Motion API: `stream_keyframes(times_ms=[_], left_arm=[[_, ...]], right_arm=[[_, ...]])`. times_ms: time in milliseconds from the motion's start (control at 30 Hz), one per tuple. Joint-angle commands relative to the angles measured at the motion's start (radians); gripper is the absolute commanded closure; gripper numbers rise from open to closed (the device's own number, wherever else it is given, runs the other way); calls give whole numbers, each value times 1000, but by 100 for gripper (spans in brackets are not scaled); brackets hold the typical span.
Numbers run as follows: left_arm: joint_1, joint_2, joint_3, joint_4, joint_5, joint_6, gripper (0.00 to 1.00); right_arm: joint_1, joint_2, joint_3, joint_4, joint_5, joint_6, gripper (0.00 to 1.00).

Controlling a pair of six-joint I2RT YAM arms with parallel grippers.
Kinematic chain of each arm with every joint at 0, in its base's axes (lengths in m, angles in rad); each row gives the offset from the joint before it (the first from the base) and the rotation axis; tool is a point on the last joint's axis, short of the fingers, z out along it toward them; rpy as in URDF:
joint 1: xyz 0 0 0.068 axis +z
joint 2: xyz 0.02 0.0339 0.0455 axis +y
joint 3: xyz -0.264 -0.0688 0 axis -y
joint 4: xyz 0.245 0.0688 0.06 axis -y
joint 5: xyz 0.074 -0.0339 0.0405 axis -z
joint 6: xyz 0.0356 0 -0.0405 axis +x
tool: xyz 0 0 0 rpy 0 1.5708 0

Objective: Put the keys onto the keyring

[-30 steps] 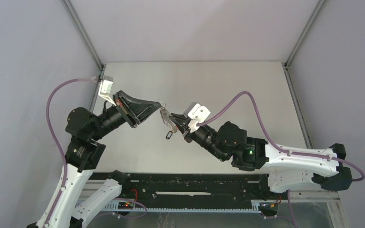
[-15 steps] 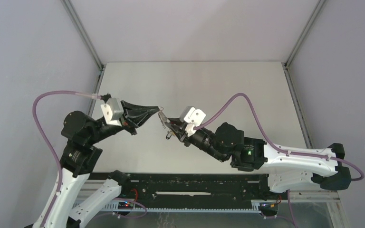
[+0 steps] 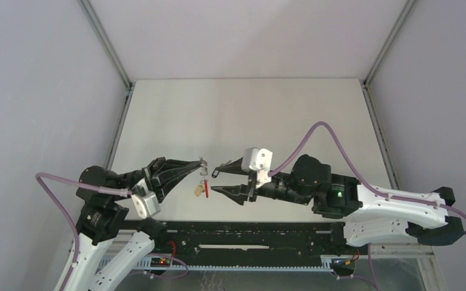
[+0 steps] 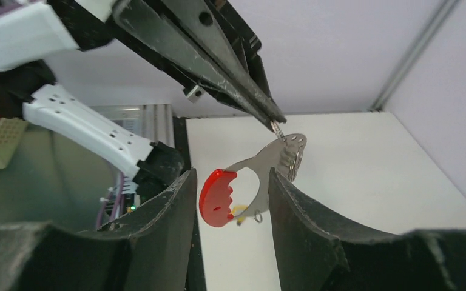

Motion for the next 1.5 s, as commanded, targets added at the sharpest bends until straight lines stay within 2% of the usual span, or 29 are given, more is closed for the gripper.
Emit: stream_keyframes(times_ms=[0, 300, 433, 567, 833, 1100, 1167, 1200, 1300, 1400, 1433, 1467], left_arm=[[-8, -29, -24, 33, 138, 168, 100], [-43, -49, -9, -22, 238, 238, 100], [-69, -41, 13, -33, 250, 229, 100], [-80, -27, 24, -37, 253, 199, 100], [-86, 12, 65, -36, 252, 103, 100], [-96, 11, 64, -26, 244, 70, 100], [-96, 10, 63, -26, 243, 65, 100], [-96, 8, 61, -26, 243, 65, 100], [-97, 6, 57, -26, 237, 61, 100], [-99, 3, 53, -26, 229, 52, 100], [-98, 2, 53, -26, 224, 39, 96], [-98, 1, 56, -28, 217, 23, 80]], right_arm=[[-45, -77, 43, -43, -172, 12, 45], [-101, -64, 43, -66, -330, -141, 48], [-95, -63, 43, -42, -412, -204, 51], [-73, -58, 43, -30, -429, -245, 53], [-26, -22, 44, -18, -318, -305, 60], [-5, -1, 43, 28, -226, -327, 68], [-3, -1, 45, 33, -225, -323, 72], [-2, 0, 44, 34, -223, -322, 77], [0, -3, 44, 34, -218, -317, 100], [3, -8, 44, 19, -215, -311, 100], [3, -11, 43, 13, -211, -309, 100], [3, -16, 43, 4, -211, -308, 100]])
